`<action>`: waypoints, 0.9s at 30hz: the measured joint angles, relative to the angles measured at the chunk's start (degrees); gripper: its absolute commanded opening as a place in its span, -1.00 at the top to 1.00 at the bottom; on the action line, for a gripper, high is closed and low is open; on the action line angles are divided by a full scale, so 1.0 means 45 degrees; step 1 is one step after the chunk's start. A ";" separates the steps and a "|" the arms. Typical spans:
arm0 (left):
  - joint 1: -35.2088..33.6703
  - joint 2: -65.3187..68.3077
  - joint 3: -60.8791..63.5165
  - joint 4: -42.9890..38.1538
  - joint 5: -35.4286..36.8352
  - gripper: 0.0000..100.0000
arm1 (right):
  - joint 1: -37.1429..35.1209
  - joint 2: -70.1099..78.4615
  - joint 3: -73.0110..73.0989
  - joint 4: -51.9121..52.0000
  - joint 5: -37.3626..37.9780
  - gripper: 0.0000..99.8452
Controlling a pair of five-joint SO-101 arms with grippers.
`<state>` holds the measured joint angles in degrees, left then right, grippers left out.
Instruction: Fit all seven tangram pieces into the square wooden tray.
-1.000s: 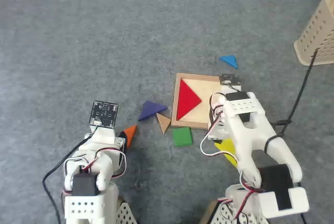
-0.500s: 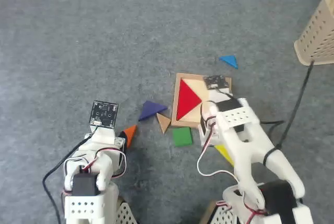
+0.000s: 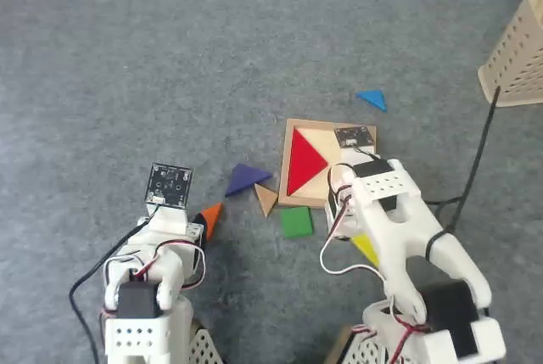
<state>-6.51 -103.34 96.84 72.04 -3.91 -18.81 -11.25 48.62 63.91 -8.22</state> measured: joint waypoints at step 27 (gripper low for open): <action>0.0000 0.0000 0.0000 0.0000 0.0000 0.73 | 0.0352 0.1192 -0.0117 -0.0840 -0.0723 0.34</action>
<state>-6.51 -103.34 96.84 72.04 -3.91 -17.23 -5.89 48.09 60.13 -11.47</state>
